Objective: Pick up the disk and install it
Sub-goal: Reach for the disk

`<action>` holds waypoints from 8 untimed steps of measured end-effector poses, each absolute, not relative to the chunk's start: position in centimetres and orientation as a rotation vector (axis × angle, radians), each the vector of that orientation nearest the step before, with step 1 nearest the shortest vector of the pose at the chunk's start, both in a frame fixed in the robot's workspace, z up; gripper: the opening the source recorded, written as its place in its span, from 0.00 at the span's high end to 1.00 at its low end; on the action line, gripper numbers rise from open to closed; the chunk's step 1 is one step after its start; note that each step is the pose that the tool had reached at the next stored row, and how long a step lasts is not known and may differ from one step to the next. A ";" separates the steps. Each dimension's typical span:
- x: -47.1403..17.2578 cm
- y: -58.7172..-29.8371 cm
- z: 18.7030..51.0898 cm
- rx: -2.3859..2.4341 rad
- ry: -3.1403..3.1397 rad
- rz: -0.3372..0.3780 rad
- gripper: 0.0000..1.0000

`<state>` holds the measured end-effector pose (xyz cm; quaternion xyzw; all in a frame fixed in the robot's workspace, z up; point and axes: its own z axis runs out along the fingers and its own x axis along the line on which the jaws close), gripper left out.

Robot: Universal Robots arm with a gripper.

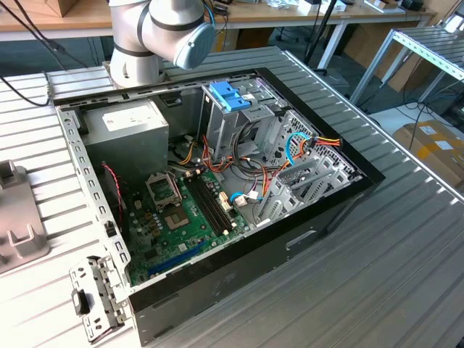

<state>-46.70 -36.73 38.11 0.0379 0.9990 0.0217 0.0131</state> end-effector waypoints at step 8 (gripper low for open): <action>-46.0 -36.5 38.0 0.118 3.113 0.067 0.89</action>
